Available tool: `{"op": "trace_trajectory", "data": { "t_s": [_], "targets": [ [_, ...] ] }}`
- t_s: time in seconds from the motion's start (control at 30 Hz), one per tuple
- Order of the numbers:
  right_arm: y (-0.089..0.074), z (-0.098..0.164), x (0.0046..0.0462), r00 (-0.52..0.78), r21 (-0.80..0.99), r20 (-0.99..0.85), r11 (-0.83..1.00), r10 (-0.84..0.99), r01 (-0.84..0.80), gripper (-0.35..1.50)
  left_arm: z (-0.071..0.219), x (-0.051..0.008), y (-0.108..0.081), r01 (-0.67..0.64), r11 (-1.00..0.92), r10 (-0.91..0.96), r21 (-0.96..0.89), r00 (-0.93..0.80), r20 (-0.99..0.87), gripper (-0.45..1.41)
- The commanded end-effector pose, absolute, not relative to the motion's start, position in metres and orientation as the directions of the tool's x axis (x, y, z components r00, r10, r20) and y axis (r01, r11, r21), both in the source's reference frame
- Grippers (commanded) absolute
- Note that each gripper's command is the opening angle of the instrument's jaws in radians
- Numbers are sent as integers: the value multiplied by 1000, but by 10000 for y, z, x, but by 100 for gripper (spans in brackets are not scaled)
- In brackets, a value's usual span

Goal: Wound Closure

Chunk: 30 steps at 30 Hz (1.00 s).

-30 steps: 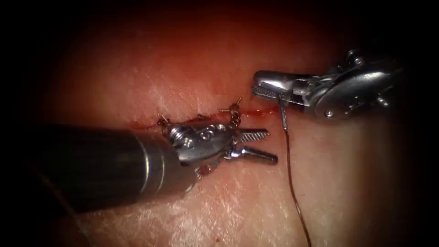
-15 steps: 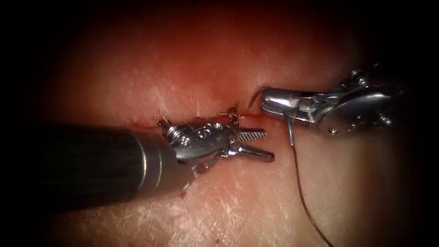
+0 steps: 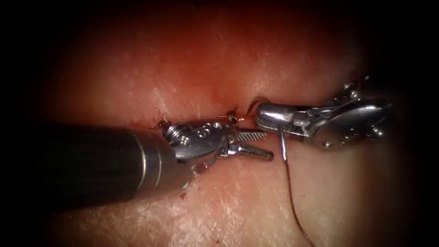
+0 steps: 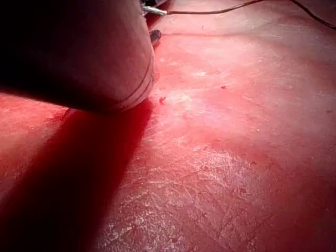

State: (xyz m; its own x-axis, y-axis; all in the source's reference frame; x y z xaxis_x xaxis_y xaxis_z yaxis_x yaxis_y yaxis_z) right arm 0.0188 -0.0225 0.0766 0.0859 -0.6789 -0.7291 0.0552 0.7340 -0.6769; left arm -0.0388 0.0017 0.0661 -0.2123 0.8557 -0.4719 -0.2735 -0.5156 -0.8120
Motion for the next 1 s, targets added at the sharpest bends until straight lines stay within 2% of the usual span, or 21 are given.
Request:
{"op": "trace_trajectory", "data": {
  "t_s": [0.03,1.0],
  "targets": [
    [-231,774,195,82,-677,-729,734,-679,55,-35,667,-394,15,-273,-515,856,-813,-213,-471,34],
    [-238,810,196,86,-466,-879,883,-470,61,-35,666,-393,14,-281,-515,856,-810,-219,-468,33]
  ]
}}
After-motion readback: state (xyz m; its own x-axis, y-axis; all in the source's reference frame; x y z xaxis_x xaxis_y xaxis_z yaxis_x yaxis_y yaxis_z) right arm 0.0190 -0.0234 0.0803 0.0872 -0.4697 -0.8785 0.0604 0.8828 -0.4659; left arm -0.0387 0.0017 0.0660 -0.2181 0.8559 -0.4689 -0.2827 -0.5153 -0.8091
